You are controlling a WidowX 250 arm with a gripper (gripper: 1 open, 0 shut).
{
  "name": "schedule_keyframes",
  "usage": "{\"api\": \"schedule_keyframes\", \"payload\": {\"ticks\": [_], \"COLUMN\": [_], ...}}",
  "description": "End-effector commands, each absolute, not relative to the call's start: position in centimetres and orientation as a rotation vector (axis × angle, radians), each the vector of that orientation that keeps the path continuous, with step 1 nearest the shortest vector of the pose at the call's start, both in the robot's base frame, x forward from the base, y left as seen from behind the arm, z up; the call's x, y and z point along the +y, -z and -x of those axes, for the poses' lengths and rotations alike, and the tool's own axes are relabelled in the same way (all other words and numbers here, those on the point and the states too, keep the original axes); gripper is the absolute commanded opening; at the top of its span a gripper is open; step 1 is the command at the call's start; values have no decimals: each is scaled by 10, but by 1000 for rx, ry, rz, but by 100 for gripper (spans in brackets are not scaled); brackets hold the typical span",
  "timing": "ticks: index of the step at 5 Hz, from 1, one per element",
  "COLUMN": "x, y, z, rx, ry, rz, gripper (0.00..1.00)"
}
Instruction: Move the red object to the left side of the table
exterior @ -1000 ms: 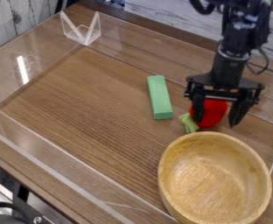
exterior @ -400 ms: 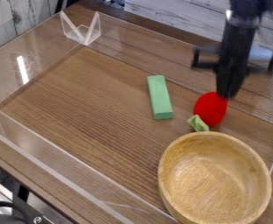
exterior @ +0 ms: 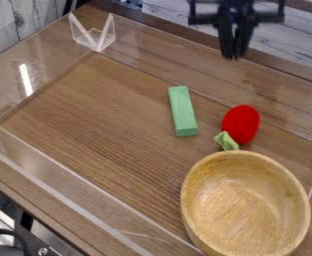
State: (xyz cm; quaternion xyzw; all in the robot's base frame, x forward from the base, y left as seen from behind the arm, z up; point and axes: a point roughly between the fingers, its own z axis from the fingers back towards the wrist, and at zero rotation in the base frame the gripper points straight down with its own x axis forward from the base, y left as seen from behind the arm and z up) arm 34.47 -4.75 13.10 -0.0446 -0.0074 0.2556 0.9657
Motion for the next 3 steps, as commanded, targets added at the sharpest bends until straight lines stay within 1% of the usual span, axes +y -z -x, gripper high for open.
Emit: {"api": "schedule_keyframes", "payload": {"ticks": [1,2,3], "x": [-60,-71,-75], "y": [-124,-102,-92], "z": [-352,-355,-348], "rx": [-52,-49,-42], "ry": [-584,-646,-640], "rz": [79,58,34], "gripper": [100,100,100]}}
